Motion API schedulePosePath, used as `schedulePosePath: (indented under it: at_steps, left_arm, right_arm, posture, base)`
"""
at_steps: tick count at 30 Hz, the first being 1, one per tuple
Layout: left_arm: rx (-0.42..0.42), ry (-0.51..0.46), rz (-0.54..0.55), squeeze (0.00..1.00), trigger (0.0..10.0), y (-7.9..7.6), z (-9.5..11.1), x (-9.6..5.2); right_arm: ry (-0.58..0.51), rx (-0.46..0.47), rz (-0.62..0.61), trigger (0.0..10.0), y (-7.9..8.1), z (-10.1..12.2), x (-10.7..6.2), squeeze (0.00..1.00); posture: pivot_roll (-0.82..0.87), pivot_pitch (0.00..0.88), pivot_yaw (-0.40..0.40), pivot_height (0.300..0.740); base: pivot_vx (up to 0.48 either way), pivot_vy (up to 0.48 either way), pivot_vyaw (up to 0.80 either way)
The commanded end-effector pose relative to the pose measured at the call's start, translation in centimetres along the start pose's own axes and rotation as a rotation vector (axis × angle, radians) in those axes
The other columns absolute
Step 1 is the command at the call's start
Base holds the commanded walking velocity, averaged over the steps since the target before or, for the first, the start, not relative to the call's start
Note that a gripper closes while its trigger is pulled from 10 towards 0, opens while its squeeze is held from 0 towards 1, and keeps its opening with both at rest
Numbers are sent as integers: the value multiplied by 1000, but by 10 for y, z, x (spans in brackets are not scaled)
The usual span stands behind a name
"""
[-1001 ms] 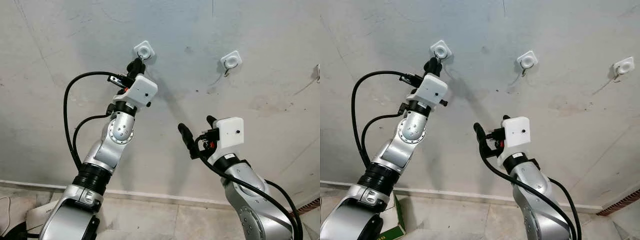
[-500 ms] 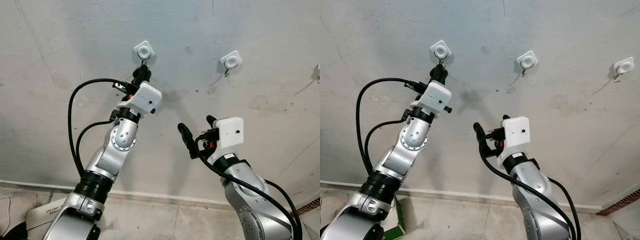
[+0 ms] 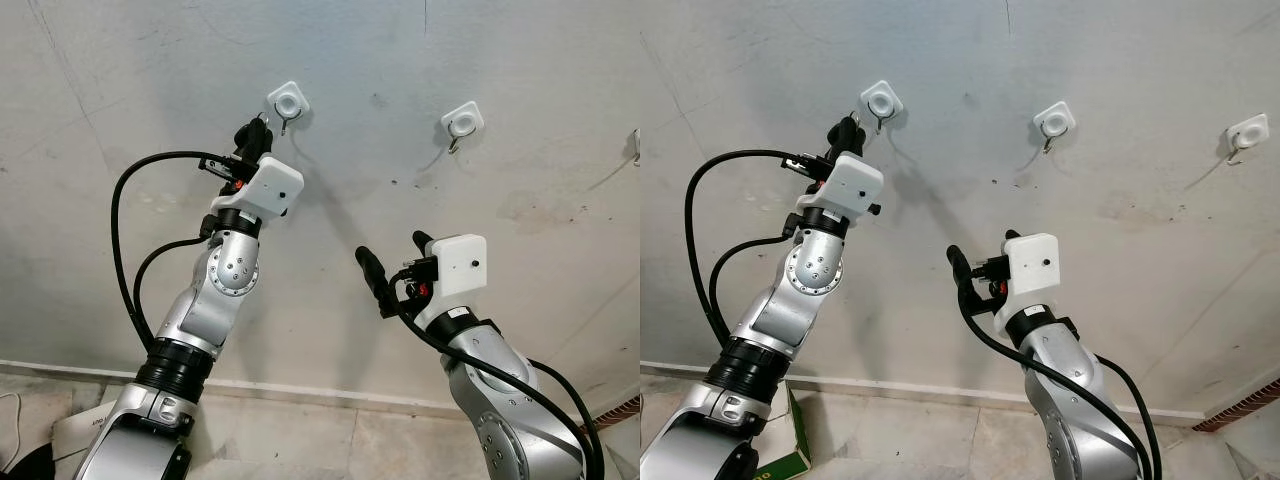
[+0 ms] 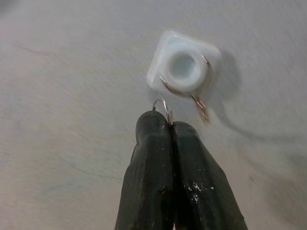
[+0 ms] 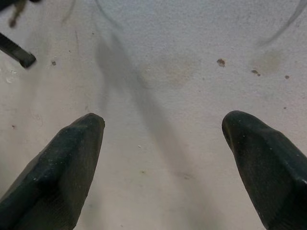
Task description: Hang keys on a hook
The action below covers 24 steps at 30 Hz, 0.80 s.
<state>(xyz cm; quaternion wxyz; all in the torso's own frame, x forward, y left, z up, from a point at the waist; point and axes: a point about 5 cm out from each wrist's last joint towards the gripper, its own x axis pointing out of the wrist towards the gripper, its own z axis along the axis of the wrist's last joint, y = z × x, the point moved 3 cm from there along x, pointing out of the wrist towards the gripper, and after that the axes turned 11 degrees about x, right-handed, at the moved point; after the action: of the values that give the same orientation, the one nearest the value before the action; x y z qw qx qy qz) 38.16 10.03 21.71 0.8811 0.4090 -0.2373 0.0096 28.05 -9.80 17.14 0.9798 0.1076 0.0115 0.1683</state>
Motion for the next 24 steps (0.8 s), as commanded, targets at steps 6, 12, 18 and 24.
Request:
schedulePosePath:
  at_steps: [6, 12, 18, 24]
  left_arm:
    - [33, -6, -44, 0, 10000, -5, 1, 9]
    - [50, -24, -30, 0, 10000, -3, 3, 13]
    - [55, -42, -22, 0, 10000, -2, 8, 16]
    - [69, -67, -23, 0, 10000, -2, 13, 20]
  right_arm:
    - [-7, -6, -3, 10000, 0, 1, 0, 0]
    - [-7, -7, -9, 10000, -1, 2, -2, 0]
    - [-7, -5, -9, 10000, -1, 2, -2, 0]
    - [-6, -4, -9, 10000, 0, 1, -2, 0]
  posture:
    - [-15, 19, -19, 740]
    - [-21, 21, -15, 740]
    - [-19, 22, -14, 740]
    - [-18, 24, -13, 740]
  base:
    - [0, 0, 0]
    - [0, 0, 0]
    - [0, 0, 0]
    - [0, 0, 0]
